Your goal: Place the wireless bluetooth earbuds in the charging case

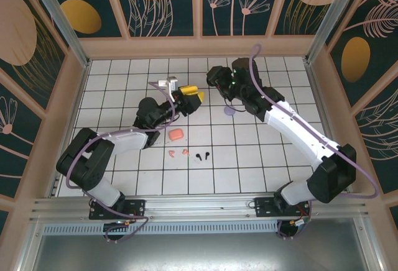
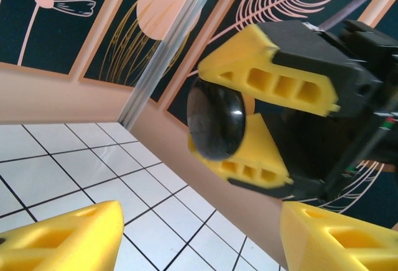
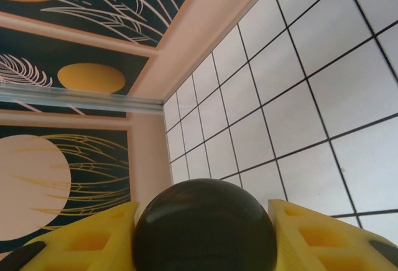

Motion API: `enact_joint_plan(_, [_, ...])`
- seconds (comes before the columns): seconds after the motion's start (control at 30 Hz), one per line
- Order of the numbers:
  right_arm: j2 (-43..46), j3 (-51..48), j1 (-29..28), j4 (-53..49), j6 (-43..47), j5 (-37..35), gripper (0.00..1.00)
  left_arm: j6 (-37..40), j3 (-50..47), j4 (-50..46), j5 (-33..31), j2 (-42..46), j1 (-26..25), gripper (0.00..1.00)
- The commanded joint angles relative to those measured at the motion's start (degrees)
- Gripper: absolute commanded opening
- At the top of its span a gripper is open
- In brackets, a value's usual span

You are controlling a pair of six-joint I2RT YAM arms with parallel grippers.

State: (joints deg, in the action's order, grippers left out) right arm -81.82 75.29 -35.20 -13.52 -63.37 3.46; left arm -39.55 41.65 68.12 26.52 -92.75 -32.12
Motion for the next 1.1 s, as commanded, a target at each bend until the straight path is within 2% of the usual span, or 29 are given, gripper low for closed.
enact_joint_plan(0.0, [-1.16,2.68,-1.6,1.62,-2.67,-3.28,0.32,-1.28,2.87,4.4,-0.79,-1.35,0.31,0.66])
enact_joint_plan(0.4, [-3.43,4.46,-4.07,1.56,-2.97,-4.08,0.31,-2.41,6.13,6.01,-1.83,-4.52,0.3,0.56])
enact_joint_plan(1.07, [-3.68,4.17,-4.76,2.69,-3.7,-4.08,0.3,-4.46,8.63,8.74,-1.53,-8.48,0.31,0.3])
